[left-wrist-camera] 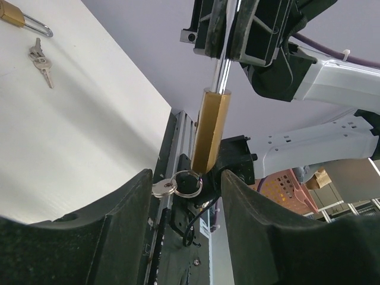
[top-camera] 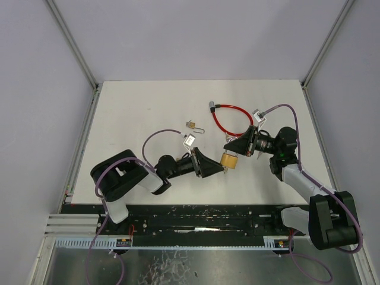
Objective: Lock with the key
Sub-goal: Remove the key from the lock.
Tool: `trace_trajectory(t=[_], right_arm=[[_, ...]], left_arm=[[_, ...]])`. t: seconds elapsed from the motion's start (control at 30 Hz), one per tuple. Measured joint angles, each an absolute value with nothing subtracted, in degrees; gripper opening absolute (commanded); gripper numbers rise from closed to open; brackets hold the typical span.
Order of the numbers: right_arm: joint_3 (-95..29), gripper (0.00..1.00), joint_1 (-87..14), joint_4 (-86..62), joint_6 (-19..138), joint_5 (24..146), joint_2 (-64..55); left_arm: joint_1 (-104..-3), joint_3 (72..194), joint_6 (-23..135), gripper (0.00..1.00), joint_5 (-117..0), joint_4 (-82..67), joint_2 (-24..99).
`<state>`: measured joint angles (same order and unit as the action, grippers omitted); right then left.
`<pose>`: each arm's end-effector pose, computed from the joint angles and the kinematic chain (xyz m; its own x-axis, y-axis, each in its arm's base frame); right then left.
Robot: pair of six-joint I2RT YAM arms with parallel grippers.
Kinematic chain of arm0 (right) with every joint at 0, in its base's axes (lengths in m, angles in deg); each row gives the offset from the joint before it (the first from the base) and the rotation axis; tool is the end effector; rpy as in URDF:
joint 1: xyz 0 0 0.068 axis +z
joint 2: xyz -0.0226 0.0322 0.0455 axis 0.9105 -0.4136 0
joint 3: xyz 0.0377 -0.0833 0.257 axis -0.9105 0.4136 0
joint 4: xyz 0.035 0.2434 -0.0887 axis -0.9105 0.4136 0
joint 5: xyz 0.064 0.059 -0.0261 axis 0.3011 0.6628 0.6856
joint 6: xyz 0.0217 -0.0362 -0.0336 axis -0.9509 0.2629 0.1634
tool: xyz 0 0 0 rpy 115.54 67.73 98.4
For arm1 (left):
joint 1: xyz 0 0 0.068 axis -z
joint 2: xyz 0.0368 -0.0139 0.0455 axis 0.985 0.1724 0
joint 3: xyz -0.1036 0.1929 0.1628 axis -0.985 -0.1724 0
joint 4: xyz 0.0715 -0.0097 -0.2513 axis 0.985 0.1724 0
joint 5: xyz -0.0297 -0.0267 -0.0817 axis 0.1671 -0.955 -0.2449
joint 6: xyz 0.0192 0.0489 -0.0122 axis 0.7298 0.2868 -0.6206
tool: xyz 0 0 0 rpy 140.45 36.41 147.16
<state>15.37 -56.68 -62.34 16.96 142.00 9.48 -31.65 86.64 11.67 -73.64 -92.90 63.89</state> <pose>0.2239 0.0678 0.2596 -0.6095 0.2293 -0.7589 -0.7447 0.1627 0.6473 0.1862 -0.2313 0.1698 -0.7065 -0.3461 -0.6174 0.6414 0.0558 -0.7652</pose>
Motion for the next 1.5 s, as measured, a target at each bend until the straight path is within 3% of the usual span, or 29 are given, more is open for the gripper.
trace_trajectory(t=[0.8,0.9,1.03,1.37,1.5], right_arm=[[15.37,0.00,-56.88,-62.32,17.27,141.95,9.46],[15.37,0.00,-56.97,-62.32,17.27,141.98,9.46],[15.37,0.00,-56.97,-62.32,17.20,141.98,9.46],[15.37,0.00,-56.97,-62.32,17.05,141.98,9.46],[15.37,0.00,-56.97,-62.32,16.98,141.98,9.46]], left_arm=[[-29.73,91.69,9.24,0.20,-75.98,-93.63,68.08],[-29.64,91.74,9.15,0.21,-76.00,-93.82,68.28],[-29.64,91.74,9.09,0.34,-76.05,-94.08,68.43],[-29.64,91.74,8.63,0.30,-76.05,-93.98,68.70],[-29.64,91.74,8.26,0.34,-76.07,-93.98,68.70]])
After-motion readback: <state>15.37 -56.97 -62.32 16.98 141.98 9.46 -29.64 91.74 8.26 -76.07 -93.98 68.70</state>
